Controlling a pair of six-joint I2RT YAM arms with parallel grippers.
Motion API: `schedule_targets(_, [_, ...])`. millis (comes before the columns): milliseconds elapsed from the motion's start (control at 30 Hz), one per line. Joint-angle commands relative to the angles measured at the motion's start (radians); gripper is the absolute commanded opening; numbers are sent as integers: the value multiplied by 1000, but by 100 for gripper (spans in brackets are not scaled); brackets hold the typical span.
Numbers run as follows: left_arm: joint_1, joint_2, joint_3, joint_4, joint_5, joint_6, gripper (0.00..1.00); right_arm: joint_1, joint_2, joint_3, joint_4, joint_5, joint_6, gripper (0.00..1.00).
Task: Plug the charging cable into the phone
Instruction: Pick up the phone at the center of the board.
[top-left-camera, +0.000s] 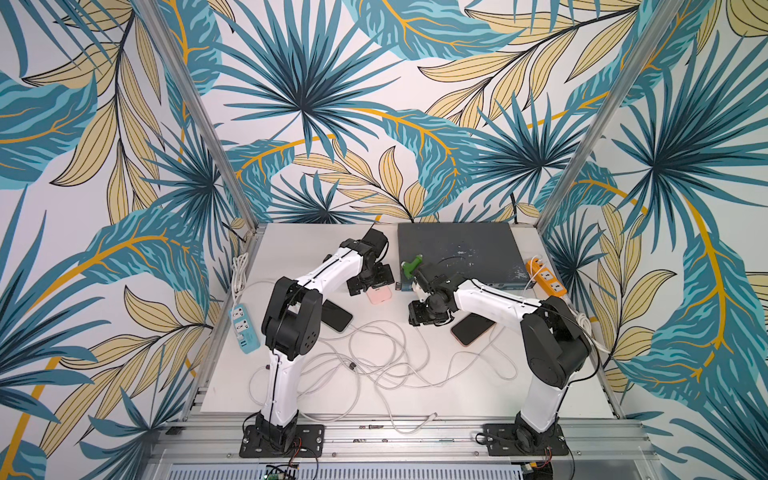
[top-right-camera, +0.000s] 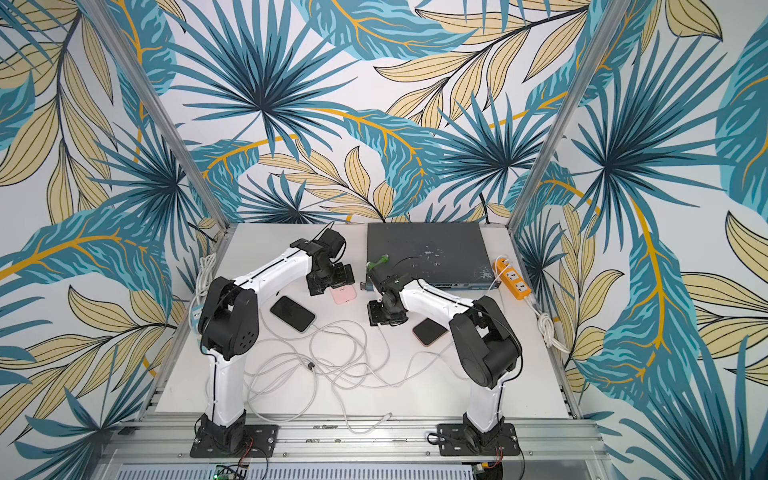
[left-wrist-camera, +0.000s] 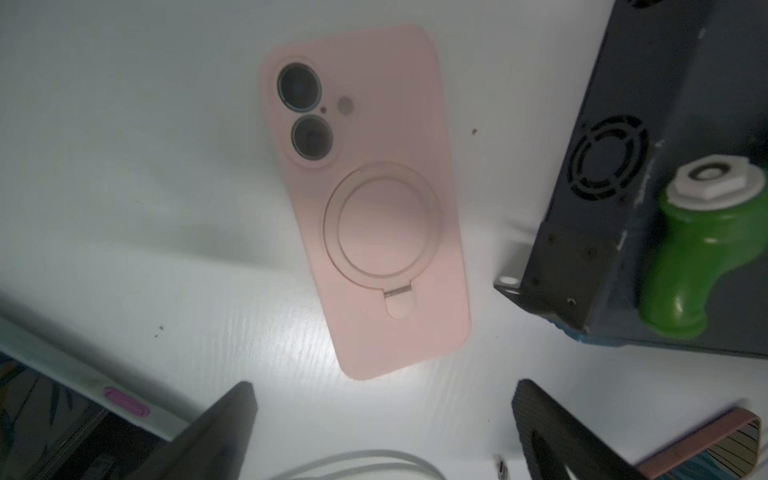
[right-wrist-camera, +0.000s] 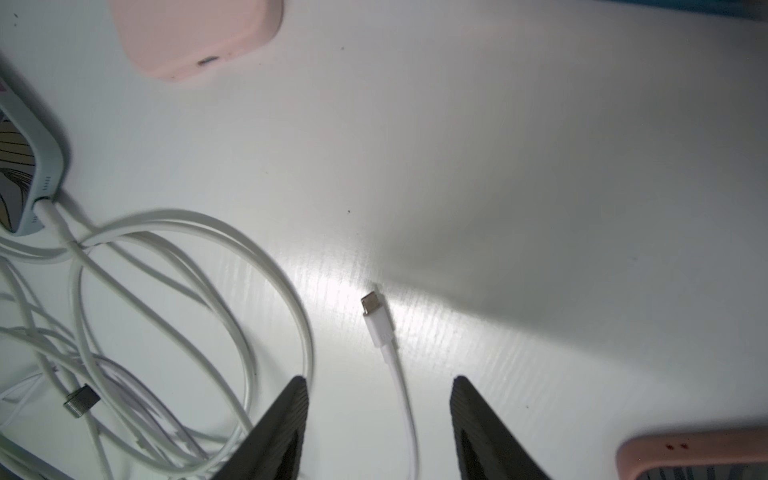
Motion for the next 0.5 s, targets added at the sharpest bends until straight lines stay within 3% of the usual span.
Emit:
schedule_targets(0, [0,56,79,-111,-45,-1,100,0,-28,-34,14,9,9,59])
schedule_targets(233, [-2,189,248,-186,-64,16,100,1,-39,-40,12,-8,-6,59])
schedule_targets(467, [-3,244,311,-208,-78,20,100,0,-40,-43,16,-15,-11,59])
